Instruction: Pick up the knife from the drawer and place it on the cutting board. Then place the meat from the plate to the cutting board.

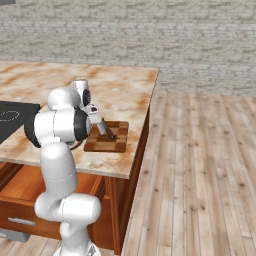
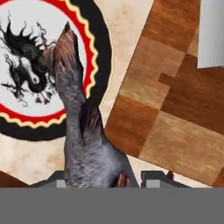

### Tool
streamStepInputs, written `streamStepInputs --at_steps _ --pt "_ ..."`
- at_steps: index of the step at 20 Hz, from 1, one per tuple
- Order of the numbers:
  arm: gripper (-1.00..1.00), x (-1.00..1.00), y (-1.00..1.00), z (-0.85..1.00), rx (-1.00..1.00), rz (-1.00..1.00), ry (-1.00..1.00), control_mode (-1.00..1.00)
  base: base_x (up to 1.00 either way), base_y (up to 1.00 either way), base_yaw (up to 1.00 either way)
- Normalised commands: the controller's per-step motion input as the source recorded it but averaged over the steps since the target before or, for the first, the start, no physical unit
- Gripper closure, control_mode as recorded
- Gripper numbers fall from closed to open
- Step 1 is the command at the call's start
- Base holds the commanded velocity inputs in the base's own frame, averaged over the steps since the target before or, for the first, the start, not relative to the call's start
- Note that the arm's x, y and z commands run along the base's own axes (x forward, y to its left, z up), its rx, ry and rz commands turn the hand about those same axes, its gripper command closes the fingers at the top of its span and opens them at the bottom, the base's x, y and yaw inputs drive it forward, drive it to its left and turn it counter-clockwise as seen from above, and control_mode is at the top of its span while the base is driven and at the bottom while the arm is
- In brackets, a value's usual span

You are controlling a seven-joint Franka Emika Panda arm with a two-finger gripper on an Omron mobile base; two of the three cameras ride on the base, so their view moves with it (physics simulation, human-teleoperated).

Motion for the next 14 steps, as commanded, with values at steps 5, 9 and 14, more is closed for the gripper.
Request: streamStepInputs --at_steps 5,9,14 --pt "1.00 -0.01 -0.52 -0.17 -0.02 -0.29 0.00 -1.00 0.00 0.00 0.00" --pt "1.00 0.25 -0.31 -0.07 0.00 -0.16 0.00 -1.00 0.00 0.00 0.00" --pt "1.00 0.36 -0.03 -0.03 0.00 0.00 0.00 -1.00 0.00 0.00 0.00"
